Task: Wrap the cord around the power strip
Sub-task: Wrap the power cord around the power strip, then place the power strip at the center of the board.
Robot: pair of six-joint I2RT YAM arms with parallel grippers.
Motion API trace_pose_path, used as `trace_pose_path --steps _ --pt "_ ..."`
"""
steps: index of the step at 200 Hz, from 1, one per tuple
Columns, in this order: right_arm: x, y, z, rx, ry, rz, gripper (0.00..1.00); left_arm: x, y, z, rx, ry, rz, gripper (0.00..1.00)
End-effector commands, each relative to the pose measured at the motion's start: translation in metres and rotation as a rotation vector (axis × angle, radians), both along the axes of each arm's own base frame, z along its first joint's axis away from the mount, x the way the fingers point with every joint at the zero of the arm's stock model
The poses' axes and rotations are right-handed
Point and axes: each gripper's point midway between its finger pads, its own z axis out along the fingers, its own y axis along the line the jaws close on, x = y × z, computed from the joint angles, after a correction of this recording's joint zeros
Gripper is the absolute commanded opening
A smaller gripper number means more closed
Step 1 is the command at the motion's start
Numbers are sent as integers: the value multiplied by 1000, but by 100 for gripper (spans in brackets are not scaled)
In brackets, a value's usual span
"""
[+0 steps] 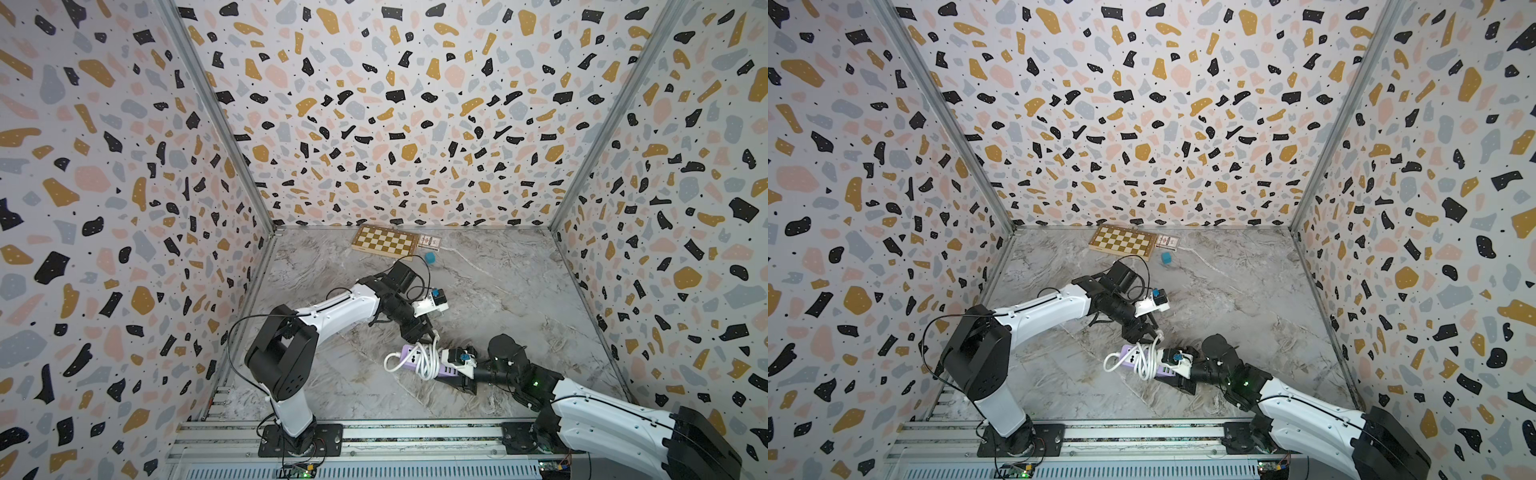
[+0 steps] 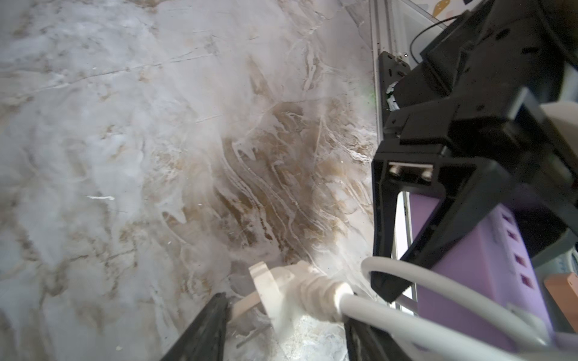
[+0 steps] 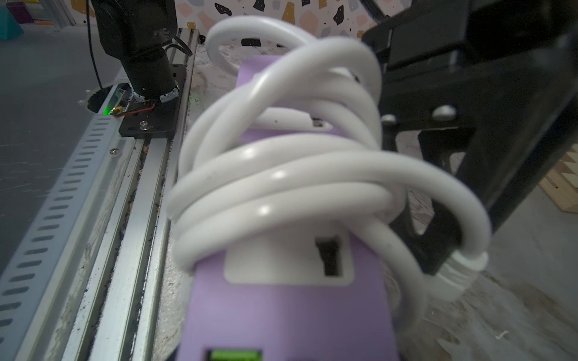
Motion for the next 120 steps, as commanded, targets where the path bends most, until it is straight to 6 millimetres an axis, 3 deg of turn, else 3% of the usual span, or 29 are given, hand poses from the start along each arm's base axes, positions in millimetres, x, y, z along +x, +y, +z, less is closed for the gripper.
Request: trace_pose_path --steps 1,14,22,27,29,77,120 --pt "8 15 33 106 -41 20 0 50 2 22 -1 -97 156 62" --pt "13 16 23 85 -13 1 0 59 2 30 -3 -127 176 77" --pt "17 17 17 71 2 -13 0 64 2 32 6 -142 185 80" --pt "19 18 14 62 13 -20 0 67 3 33 13 -150 194 98" --pt "20 18 13 61 16 -23 0 67 3 32 17 -151 196 100" --pt "43 24 -5 41 92 -97 0 90 24 31 127 -229 315 99" --pt "51 32 -14 44 122 -89 0 99 58 -1 322 -191 400 99"
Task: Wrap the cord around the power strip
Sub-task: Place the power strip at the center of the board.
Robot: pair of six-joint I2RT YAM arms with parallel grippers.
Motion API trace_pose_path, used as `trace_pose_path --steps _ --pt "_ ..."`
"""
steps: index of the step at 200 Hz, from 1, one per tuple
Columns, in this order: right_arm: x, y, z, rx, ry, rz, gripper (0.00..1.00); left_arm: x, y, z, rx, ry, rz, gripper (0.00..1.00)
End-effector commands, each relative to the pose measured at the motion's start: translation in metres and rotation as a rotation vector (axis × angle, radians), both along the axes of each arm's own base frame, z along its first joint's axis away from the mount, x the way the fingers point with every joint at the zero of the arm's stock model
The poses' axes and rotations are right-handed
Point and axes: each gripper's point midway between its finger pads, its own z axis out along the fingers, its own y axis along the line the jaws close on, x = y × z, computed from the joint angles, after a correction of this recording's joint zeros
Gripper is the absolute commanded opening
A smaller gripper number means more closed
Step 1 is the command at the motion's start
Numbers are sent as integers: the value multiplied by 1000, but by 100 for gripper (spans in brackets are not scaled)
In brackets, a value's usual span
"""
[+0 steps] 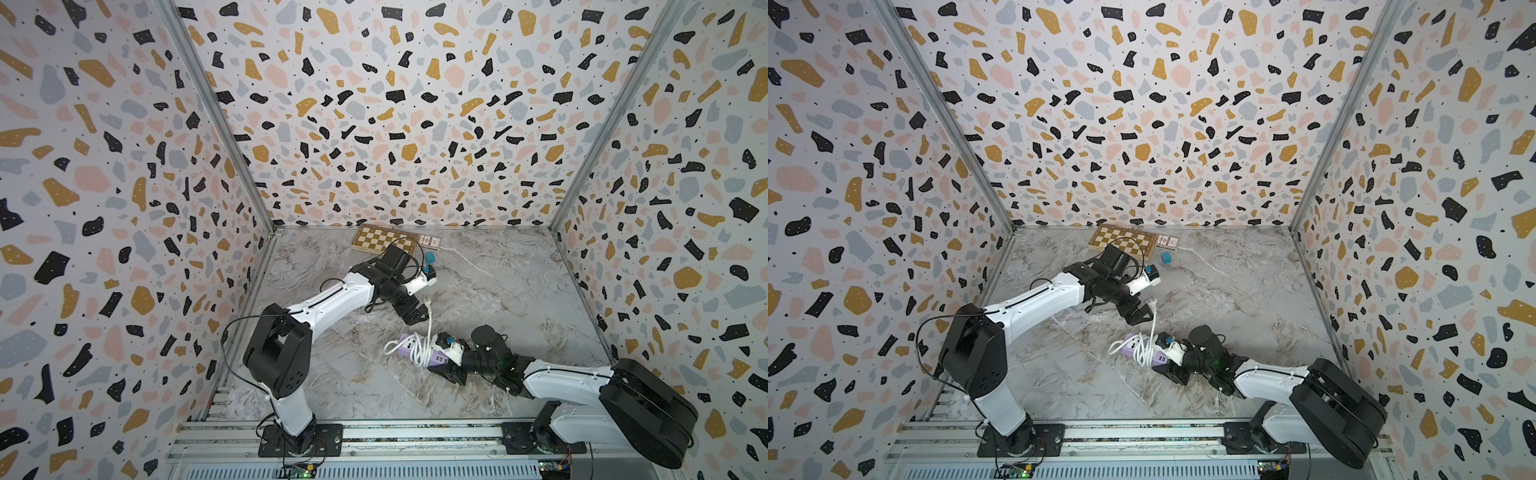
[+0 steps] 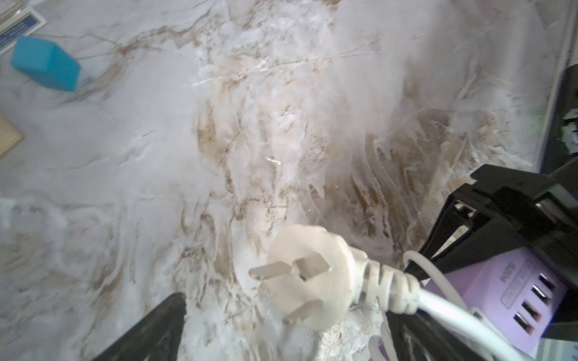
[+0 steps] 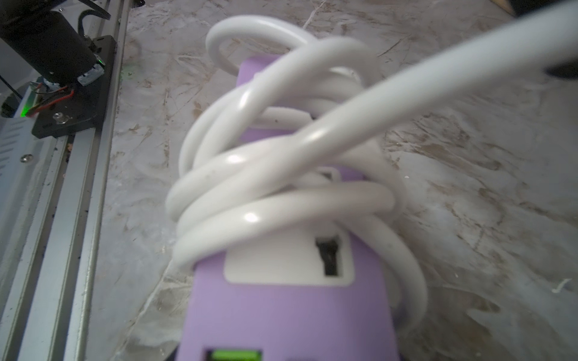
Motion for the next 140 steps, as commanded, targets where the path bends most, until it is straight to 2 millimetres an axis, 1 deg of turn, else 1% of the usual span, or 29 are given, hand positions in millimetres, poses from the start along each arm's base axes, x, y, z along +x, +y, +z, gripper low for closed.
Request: trace_pose_path --steps 1,22,41,55,71,86,104,121,140 --pt "9 22 36 119 -65 44 0 20 19 -6 89 -8 93 99" --pt "10 23 33 113 -71 52 0 22 31 -21 159 20 119 100" --pt "9 23 32 117 -79 53 0 26 42 -30 245 16 120 99" --pt "8 23 33 126 -79 64 0 28 50 -33 302 -1 101 98" --pt "8 22 34 132 -80 63 0 32 58 -32 343 -47 99 97" --pt "7 22 35 136 -80 70 0 35 71 -33 431 -88 80 97" --pt "3 23 41 164 -100 95 0 37 81 -37 500 -101 66 98" --pt "6 21 41 162 -113 73 0 41 83 -29 474 -114 116 98" --pt "12 19 31 111 -105 48 0 37 71 -7 356 -123 144 98"
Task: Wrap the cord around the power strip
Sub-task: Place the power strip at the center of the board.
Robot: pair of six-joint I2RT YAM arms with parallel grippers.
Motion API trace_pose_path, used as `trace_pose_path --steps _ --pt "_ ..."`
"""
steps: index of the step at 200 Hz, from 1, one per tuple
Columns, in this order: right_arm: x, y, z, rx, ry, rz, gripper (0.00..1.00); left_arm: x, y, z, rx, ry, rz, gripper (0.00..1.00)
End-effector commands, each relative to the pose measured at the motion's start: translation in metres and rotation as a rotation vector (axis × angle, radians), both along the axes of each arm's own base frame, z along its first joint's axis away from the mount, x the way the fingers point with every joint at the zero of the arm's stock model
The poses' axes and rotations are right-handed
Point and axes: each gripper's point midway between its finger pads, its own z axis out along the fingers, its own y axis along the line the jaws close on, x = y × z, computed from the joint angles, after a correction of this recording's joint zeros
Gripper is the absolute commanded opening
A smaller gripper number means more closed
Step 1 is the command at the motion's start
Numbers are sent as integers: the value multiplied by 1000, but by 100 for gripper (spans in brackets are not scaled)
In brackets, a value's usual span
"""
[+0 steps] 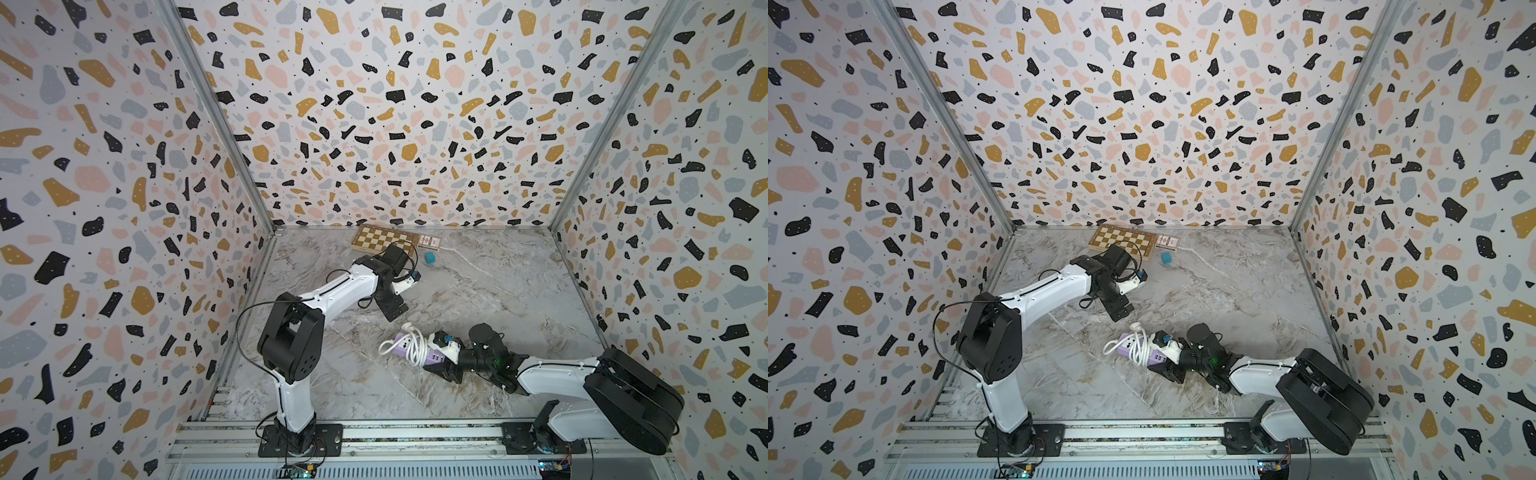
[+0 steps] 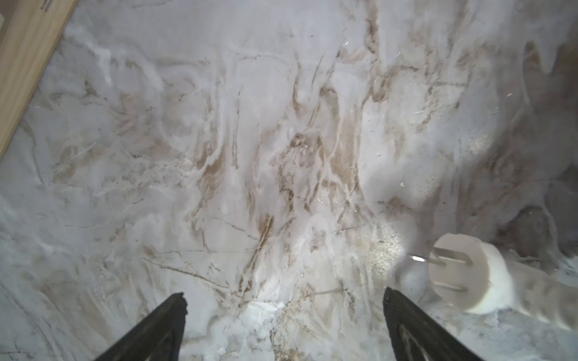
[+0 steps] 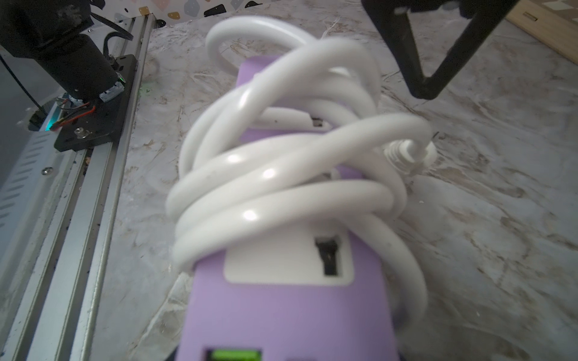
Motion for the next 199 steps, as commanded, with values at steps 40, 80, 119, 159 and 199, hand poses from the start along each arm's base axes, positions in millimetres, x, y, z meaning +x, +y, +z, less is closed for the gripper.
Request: trace_pose_path --steps 40,80,119,159,199 --pt "24 9 11 18 -90 -53 0 -28 -31 81 -337 18 42 82" --pt "34 12 6 20 -114 -85 1 -71 -66 69 -637 204 108 60" --pt "37 10 -4 -21 -129 -93 4 -111 -101 26 -658 362 71 49" --pt "38 10 -3 -21 -123 -109 22 -134 -99 -22 -594 460 77 45" --pt "36 15 13 15 -108 -114 53 -141 -92 -55 -541 512 104 40"
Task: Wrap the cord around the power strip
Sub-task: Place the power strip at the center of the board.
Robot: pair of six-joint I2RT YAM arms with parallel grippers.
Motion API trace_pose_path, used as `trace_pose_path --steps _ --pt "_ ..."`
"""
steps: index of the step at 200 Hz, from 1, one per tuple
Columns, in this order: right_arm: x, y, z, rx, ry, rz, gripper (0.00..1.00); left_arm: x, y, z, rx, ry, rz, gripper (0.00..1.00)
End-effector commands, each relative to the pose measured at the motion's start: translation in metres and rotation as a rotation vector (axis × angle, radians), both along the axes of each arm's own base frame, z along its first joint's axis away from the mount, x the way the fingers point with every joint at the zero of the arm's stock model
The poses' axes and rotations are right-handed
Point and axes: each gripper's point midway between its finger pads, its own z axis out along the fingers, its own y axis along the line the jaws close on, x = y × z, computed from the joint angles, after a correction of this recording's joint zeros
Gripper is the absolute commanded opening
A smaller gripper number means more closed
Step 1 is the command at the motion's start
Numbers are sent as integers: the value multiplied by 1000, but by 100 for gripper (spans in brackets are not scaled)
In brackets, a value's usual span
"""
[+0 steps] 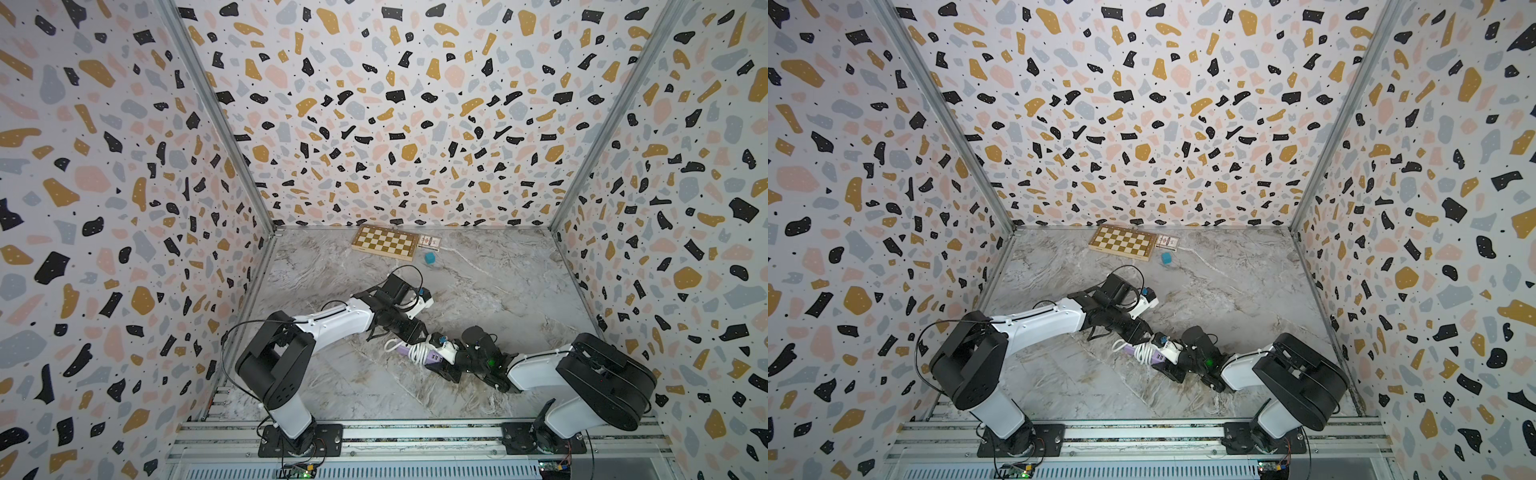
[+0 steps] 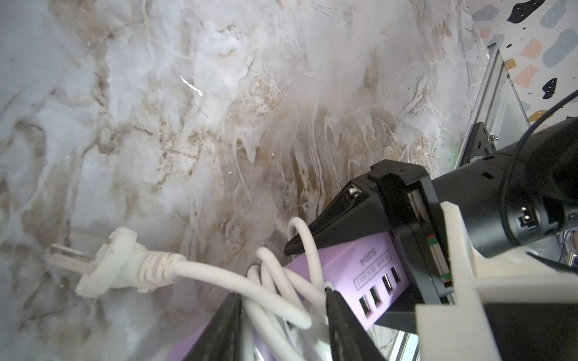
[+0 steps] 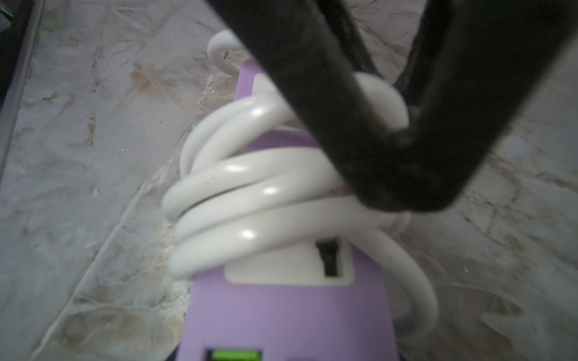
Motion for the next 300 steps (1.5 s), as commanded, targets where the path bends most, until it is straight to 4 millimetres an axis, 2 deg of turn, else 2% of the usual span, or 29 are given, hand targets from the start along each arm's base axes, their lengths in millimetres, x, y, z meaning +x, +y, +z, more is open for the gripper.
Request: trace_pose_path --steps 1,19,36,48,81,124,137,154,178,186,209,233,262,275,300 --pt "18 23 56 141 -113 -2 53 -32 7 -47 81 153 -42 40" --pt "15 24 68 165 -124 9 64 -34 8 -52 80 156 -37 39" --pt "9 25 79 182 -127 32 67 -36 12 -59 96 158 -32 38" --pt "7 23 87 197 -131 30 74 -38 15 -61 102 162 -31 37" --pt "11 21 98 226 -132 -10 76 -43 19 -65 101 169 -22 35" --pt "25 29 109 312 -85 -82 63 -51 25 -74 110 187 -18 34" --pt "32 31 100 290 -65 -116 54 -53 27 -77 114 192 -19 33" --pt "39 29 83 250 -38 -156 37 -55 29 -84 120 206 -17 32" --pt "38 20 63 216 -12 -202 29 -65 32 -96 120 249 -13 30" --pt "35 17 57 200 -2 -213 29 -70 36 -102 133 274 -10 29" --pt "26 11 50 176 4 -216 28 -71 35 -107 123 278 -5 28" --pt "27 9 58 178 -14 -216 29 -62 31 -91 117 243 -5 29" --pt "34 13 85 189 -82 -205 43 -41 20 -57 106 153 -13 42" --pt "36 16 93 185 -98 -195 50 -31 13 -41 92 111 -24 45" --pt "38 17 103 188 -111 -189 54 -14 2 -16 77 55 -36 49"
